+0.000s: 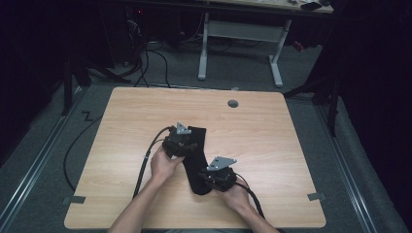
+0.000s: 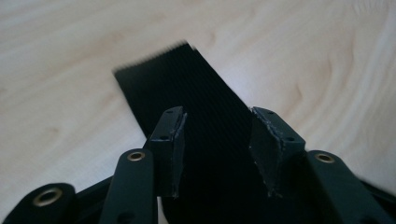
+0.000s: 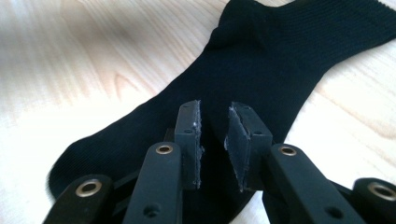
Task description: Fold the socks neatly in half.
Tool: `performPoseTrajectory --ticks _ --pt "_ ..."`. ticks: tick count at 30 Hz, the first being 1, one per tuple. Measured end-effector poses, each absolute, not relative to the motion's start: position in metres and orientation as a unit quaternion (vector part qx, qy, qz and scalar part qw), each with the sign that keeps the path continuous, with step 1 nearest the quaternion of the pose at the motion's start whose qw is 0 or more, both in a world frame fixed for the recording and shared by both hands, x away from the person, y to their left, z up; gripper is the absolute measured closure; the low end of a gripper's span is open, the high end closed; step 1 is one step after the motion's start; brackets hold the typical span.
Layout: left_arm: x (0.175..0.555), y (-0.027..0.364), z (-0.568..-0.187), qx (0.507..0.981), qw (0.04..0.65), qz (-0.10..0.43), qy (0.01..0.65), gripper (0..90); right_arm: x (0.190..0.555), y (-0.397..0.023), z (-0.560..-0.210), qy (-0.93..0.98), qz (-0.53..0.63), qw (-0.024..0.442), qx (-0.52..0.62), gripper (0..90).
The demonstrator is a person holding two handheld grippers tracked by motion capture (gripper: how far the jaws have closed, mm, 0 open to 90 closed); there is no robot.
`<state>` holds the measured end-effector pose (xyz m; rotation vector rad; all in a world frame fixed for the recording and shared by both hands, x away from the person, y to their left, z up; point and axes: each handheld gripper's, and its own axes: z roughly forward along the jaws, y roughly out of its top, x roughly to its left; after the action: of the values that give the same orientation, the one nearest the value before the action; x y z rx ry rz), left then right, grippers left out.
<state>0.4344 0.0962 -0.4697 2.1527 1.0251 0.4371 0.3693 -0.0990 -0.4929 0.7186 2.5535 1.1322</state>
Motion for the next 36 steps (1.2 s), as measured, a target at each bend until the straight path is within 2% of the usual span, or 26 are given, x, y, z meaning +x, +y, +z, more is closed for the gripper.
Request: performPoseTrajectory --ticks 4,7,11,20,30,36 --pt "0.435 0.096 -0.489 0.841 0.319 0.177 0.399 55.8 0.375 -0.096 -0.501 0.884 0.38 0.116 0.248 73.1" --pt "0.442 0.102 -0.493 0.823 0.343 0.171 0.419 56.5 0.371 -0.097 -0.5 0.887 0.375 0.116 0.244 74.1" --pt "0.442 0.102 -0.493 0.824 0.341 0.168 0.421 56.5 0.361 -0.1 -0.5 0.892 0.368 0.126 0.23 75.5" --pt "0.448 0.107 -0.489 0.801 0.358 0.163 0.452 51.3 0.346 -0.109 -0.497 0.899 0.362 0.117 0.218 74.7" --pt "0.485 0.097 -0.484 0.792 0.354 0.147 0.476 45.7 0.381 -0.093 -0.489 0.867 0.398 0.128 0.272 71.3" --pt "0.503 0.09 -0.486 0.785 0.347 0.13 0.497 44.0 0.38 -0.092 -0.5 0.879 0.376 0.128 0.263 70.6"
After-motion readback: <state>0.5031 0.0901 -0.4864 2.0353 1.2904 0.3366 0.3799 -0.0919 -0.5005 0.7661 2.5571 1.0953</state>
